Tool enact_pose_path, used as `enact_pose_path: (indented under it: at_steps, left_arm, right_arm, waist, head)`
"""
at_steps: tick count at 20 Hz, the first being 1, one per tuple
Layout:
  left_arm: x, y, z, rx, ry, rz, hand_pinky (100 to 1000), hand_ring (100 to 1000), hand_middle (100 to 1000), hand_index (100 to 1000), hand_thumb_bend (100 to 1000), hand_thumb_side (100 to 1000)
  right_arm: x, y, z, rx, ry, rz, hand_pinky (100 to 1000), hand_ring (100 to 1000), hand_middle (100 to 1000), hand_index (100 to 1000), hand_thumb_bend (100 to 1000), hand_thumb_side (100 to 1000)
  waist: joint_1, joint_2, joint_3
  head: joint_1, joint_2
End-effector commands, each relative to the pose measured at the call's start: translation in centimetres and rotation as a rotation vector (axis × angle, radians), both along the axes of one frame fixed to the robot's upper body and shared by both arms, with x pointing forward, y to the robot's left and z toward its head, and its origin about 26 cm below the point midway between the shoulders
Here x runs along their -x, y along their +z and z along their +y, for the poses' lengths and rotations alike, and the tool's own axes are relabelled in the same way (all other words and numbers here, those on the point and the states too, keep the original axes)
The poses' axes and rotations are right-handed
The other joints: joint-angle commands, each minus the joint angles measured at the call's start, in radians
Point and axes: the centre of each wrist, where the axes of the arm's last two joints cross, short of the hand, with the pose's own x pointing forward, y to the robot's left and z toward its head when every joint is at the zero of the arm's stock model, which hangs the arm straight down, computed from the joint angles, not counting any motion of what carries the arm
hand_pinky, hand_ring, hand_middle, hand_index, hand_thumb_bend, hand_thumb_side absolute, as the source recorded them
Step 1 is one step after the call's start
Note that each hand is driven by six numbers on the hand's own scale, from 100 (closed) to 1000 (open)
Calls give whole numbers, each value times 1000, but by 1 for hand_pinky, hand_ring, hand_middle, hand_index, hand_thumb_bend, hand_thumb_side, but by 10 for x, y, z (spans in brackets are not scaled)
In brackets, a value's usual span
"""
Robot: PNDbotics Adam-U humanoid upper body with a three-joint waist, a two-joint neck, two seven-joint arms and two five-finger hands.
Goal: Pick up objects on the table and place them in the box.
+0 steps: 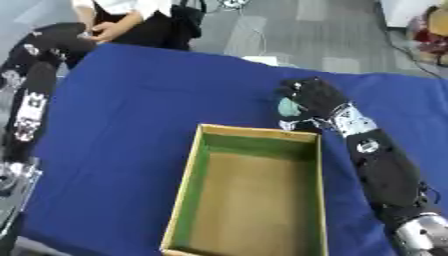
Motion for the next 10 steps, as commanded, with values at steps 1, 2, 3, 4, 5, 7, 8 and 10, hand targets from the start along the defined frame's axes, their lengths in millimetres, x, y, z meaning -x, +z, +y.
enact_pose_path:
  at_steps: [1, 2, 3, 4, 5, 7, 8, 10]
  left_arm:
    - [3, 10, 2, -11, -2, -33, 840, 720, 825, 861, 295, 909]
    - [3, 10, 1, -11, -2, -34, 840, 720, 825, 861, 295, 909]
    - [3, 10, 1, -11, -2, -34, 840, 720, 826, 861, 295, 908]
    - [3, 10, 1, -12, -3, -35, 840, 720, 826, 861, 295, 908]
    - [3, 10, 1, -12, -4, -36, 840, 720, 826, 861, 295, 908]
    - [3, 11, 1, -13, -4, -37, 840, 720, 826, 861, 295, 907]
    - [3, 11, 1, -13, -5, -38, 840, 720, 826, 861, 295, 907]
    - [3, 11, 1, -14, -5, -39, 840, 720, 826, 861, 294, 906]
  right_arm:
    - [-2, 11, -12, -4, -35, -28, 602, 666, 865, 918, 212, 822]
    - [-2, 11, -13, -6, -42, -29, 600, 665, 865, 918, 211, 821]
    - [-2, 12, -14, -7, -47, -29, 593, 663, 864, 918, 211, 818]
    - [-2, 13, -14, -9, -52, -32, 592, 662, 864, 918, 211, 815]
    - [-2, 13, -15, -11, -55, -34, 588, 661, 862, 917, 211, 812]
    - [-2, 15, -15, -15, -58, -42, 586, 659, 860, 916, 211, 809]
    - [-2, 16, -16, -17, -59, -45, 584, 657, 858, 915, 210, 807]
    - [-3, 17, -15, -19, -58, -49, 576, 650, 852, 912, 209, 803]
  waist:
    - [4, -12, 1]
    - [3, -11, 1]
    - [3, -11, 2]
    - [3, -9, 3]
    - [2, -8, 3]
    - [2, -6, 4]
    - [2, -4, 5]
    - [1, -2, 5]
  head:
    - [-2, -9]
    - [-2, -10]
    - [-2, -11]
    - [-3, -12]
    - [-3, -13]
    - [-4, -15]
    - [-4, -16]
    - [-4, -18]
